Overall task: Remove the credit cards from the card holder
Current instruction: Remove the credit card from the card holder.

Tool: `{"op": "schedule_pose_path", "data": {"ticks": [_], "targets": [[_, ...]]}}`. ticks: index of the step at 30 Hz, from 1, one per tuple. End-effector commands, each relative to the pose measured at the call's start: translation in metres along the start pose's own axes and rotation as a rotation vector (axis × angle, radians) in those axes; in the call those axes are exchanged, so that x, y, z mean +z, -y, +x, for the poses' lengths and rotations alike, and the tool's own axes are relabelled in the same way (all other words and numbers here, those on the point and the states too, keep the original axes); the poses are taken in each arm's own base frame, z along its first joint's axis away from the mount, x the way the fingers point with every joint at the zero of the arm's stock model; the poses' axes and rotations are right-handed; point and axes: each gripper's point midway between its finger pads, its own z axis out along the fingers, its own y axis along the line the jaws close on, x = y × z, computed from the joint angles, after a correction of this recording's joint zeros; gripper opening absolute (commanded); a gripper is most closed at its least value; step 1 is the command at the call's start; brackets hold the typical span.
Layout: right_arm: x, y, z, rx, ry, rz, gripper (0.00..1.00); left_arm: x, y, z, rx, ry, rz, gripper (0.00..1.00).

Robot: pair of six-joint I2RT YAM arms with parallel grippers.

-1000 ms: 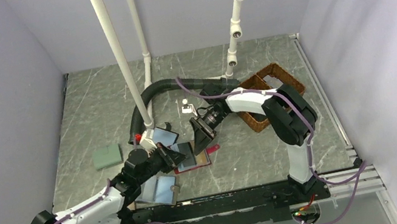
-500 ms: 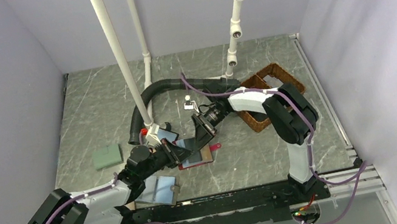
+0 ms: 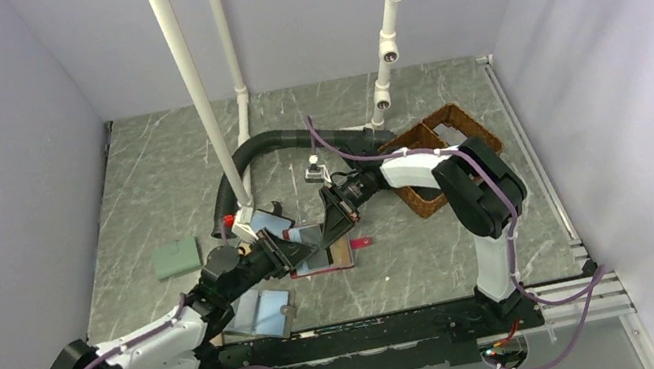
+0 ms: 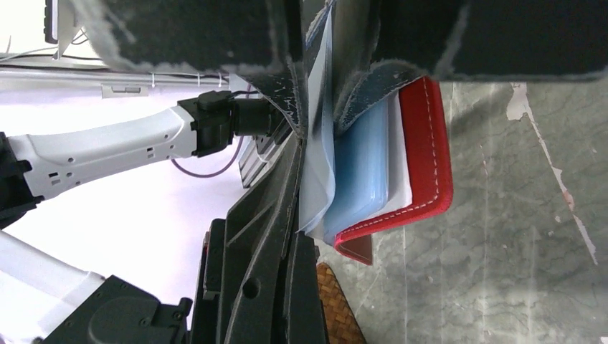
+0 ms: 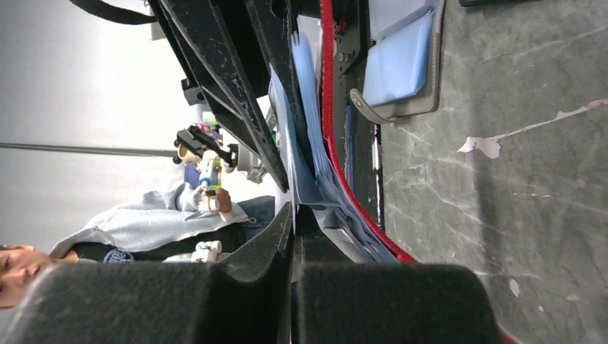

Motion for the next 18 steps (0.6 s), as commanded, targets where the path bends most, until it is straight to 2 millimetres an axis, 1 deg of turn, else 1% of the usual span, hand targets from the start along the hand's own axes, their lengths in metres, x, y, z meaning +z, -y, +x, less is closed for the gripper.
{"op": "schedule_pose_path", "data": {"ticks": [1, 3, 6, 13, 16, 18], "targets": [[-0.001, -0.019, -0.002, -0.052, 0.000, -0.059, 0.00, -0.007, 0.011, -0.018, -0.015, 0.093, 0.019, 0.22], [-0.001, -0.018, -0.001, -0.051, -0.002, -0.064, 0.00, -0.009, 0.012, -0.018, -0.015, 0.099, 0.023, 0.22], [-0.002, -0.019, 0.000, -0.053, -0.004, -0.071, 0.00, -0.013, 0.014, -0.018, -0.019, 0.105, 0.038, 0.20], [-0.002, -0.019, 0.002, -0.054, -0.005, -0.076, 0.00, -0.016, 0.015, -0.018, -0.030, 0.117, 0.052, 0.20], [-0.002, -0.017, 0.003, -0.053, -0.003, -0.073, 0.00, -0.018, 0.015, -0.019, -0.031, 0.126, 0.055, 0.16], [-0.002, -0.015, 0.004, -0.053, -0.002, -0.071, 0.00, -0.019, 0.014, -0.019, -0.034, 0.132, 0.058, 0.09]]}}
